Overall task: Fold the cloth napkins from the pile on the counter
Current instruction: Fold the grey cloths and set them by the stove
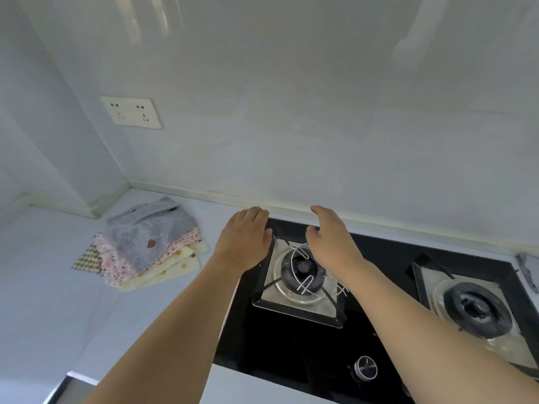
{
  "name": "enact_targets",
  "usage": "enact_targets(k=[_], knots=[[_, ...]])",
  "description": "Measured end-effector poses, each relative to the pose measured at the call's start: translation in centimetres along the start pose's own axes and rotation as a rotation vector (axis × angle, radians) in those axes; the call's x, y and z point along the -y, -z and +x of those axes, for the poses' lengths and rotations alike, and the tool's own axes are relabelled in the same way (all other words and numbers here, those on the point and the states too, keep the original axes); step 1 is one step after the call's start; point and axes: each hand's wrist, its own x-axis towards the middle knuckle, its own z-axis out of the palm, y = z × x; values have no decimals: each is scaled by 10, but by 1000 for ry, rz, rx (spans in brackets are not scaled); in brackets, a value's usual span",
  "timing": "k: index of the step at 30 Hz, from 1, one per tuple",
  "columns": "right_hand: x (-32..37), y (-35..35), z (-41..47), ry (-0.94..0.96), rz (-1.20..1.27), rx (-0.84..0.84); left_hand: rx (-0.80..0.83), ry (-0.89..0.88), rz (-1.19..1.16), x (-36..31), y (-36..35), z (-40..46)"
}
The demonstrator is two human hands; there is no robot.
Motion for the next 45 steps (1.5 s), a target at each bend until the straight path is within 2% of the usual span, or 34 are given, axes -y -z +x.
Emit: enact_targets(k=[5,9,15,21,23,25,28,32,38,45], knots=[[45,-52,28,4,-57,27,41,92,-16,80,7,-8],[87,-109,48,4,-19,23,147,118,-31,156,10,-17],[125,-176,65,34,-46,161,232,295,-122,245,19,-31],[137,-240,119,180,-172,267,126,521,-242,312,2,-38],[133,-270,140,233,-227,300,168,501,-317,328,-12,-35],[124,-299,160,276,-280,325,257,407,-365,339,-33,-30],[108,-337,184,390,-377,337,286,287,-328,349,-66,-31],[90,-368,202,515,-426,315,202,222,-267,354,-100,-37],[88,-377,206,652,-530,223,-27,87,23,347,-131,-35],[93,-368,199,698,-525,-3,-186,120,-60,351,-139,-41]])
